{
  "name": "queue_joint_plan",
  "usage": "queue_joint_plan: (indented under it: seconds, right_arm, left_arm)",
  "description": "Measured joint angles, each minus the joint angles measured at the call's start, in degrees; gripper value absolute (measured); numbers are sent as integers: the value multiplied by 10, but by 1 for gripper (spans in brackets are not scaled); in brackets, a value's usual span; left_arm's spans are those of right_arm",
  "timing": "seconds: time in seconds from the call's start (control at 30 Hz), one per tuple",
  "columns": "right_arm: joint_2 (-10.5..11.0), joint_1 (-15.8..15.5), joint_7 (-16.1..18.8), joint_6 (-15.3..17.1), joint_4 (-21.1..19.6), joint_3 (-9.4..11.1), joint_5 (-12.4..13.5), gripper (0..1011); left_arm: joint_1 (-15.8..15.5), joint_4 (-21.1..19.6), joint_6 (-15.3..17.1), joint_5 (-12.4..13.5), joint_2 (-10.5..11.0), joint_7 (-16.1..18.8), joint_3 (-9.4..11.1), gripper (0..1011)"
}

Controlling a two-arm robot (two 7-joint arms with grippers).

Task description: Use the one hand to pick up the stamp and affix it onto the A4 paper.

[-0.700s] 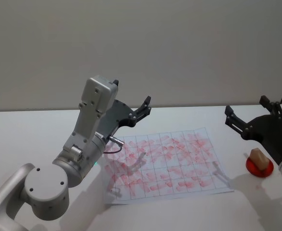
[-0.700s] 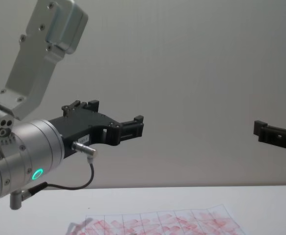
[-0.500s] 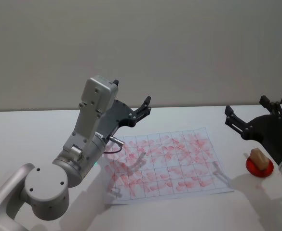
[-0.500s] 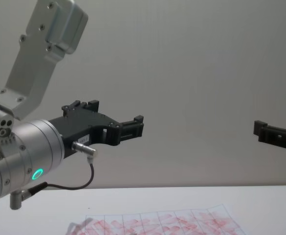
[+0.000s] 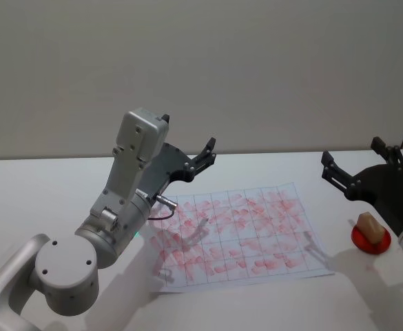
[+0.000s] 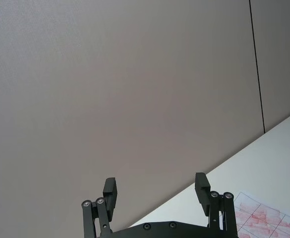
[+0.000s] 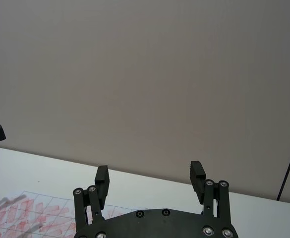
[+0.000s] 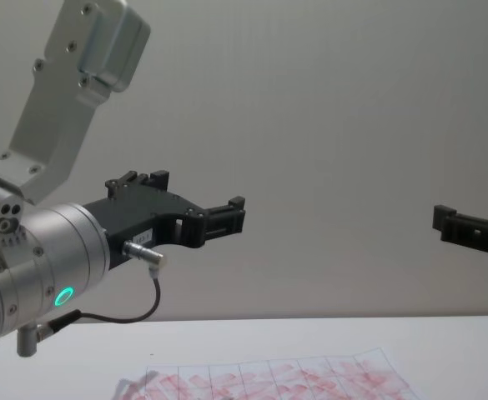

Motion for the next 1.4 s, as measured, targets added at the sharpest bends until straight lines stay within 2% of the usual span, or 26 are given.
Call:
queue_joint_plan:
  seconds: [0.87,1.17,1.4]
  right_arm:
    - [-1,-4,-6,6,-3,-1,-3,1001]
    - [-1,-24,-46,36,-18,-2,-9,1001]
    - [5,-55,-90,72,-34,0,-6,1001]
  left_arm:
    - [0,0,0,0,0,0,0,1001]
    - [0,0,0,0,0,0,0,1001]
    - [0,0,0,0,0,0,0,1001]
